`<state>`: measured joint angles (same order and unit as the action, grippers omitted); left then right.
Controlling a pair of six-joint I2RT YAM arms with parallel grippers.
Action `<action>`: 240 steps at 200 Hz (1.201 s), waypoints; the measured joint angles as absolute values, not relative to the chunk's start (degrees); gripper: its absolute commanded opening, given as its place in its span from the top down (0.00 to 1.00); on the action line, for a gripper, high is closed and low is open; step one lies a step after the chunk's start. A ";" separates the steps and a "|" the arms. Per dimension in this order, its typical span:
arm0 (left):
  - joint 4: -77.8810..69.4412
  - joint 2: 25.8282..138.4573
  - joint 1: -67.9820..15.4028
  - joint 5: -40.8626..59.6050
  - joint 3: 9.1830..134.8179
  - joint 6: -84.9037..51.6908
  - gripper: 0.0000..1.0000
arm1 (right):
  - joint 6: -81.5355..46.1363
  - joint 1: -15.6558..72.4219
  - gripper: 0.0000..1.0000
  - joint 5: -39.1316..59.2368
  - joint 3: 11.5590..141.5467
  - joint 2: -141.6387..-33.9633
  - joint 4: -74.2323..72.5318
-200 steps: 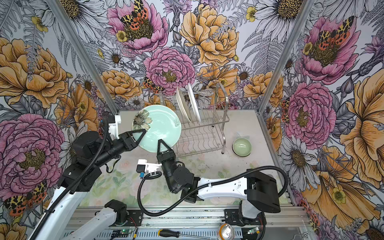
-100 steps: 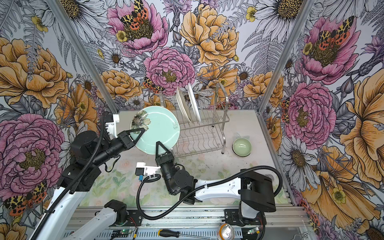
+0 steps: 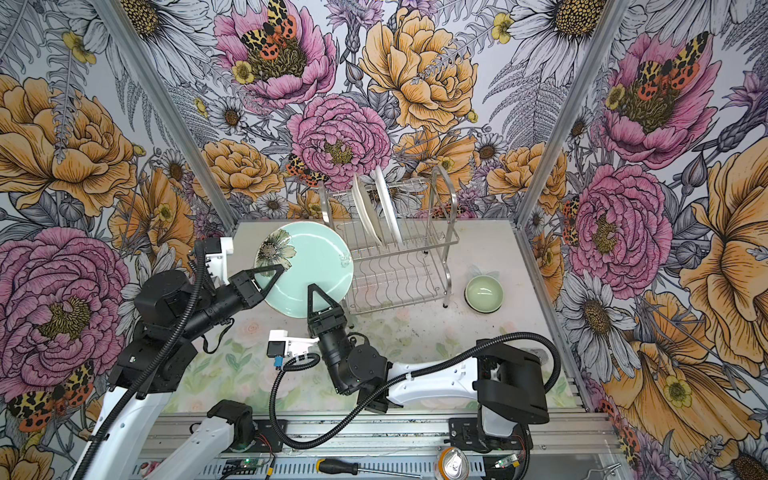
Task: Unload the mixed dishes from the dish rack
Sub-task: 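Close the left gripper on the plate rim while the right gripper holds it, then lower the plate onto the table with the left gripper while the right gripper withdraws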
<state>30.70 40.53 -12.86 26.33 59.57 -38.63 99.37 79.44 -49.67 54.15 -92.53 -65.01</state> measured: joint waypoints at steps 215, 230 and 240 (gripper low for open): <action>38.76 41.23 4.40 27.86 63.86 -36.07 1.00 | 66.57 72.77 0.28 -54.00 39.27 -65.69 -60.73; 39.11 41.63 5.78 27.86 63.79 -36.05 1.00 | 63.94 71.88 0.26 -54.04 38.61 -64.10 -59.11; 39.22 42.02 6.70 27.86 63.64 -36.05 1.00 | 61.91 71.11 0.25 -53.93 38.02 -62.81 -58.11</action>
